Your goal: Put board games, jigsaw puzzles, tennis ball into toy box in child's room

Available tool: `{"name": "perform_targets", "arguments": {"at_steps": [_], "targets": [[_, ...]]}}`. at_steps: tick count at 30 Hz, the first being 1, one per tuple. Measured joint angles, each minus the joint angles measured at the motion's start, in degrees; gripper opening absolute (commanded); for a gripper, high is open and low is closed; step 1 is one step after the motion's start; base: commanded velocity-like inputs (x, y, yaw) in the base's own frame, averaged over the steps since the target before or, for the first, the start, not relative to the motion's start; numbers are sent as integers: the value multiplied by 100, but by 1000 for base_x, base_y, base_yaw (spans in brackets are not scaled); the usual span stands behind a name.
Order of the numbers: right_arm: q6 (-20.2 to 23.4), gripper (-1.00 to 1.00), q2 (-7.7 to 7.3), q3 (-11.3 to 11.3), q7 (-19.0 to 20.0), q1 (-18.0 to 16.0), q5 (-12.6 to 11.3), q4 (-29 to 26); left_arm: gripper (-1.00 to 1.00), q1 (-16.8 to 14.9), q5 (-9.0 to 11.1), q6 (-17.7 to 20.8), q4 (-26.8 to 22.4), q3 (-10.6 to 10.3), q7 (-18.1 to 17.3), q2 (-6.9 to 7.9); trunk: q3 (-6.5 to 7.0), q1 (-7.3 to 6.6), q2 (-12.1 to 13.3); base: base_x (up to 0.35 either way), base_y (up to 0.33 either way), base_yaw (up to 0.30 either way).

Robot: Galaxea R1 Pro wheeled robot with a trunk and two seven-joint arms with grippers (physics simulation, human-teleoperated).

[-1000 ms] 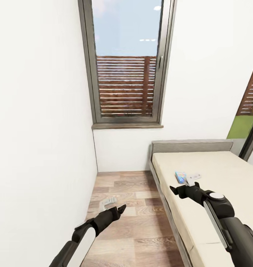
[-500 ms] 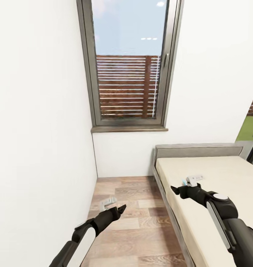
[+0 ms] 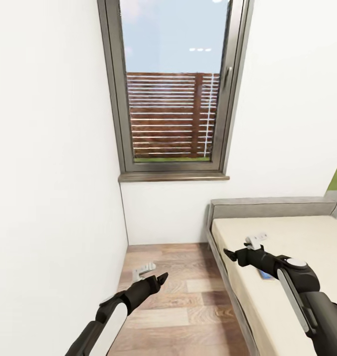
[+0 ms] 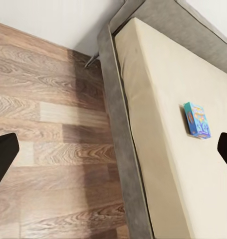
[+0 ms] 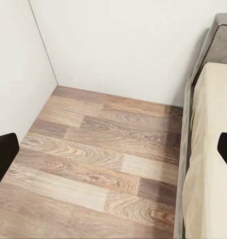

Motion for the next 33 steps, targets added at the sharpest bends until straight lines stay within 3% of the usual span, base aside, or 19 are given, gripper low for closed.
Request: {"name": "perform_targets", "arguments": {"at_steps": [22, 26, 32, 33], "targets": [[-35, 100, 5, -41, 35, 12, -28, -166, 100, 0, 0, 0, -1, 1, 0, 3, 0, 0, 0, 342, -22, -21], [26, 100, 7, -69, 30, -8, -39, -133, 100, -1, 4, -2, -3, -5, 0, 2, 0, 1, 0, 278, 0, -213], [490, 100, -8, -388, 8, -146, -30, 584, 100, -2, 22, 51, -2, 32, -10, 25, 0, 3, 0, 78, 0, -272], [677, 100, -28, -570, -18, -434, -12, 1120, 100, -10, 31, 88, 75, 50, 54, 26, 0, 4, 1, 22, 0, -287]]}}
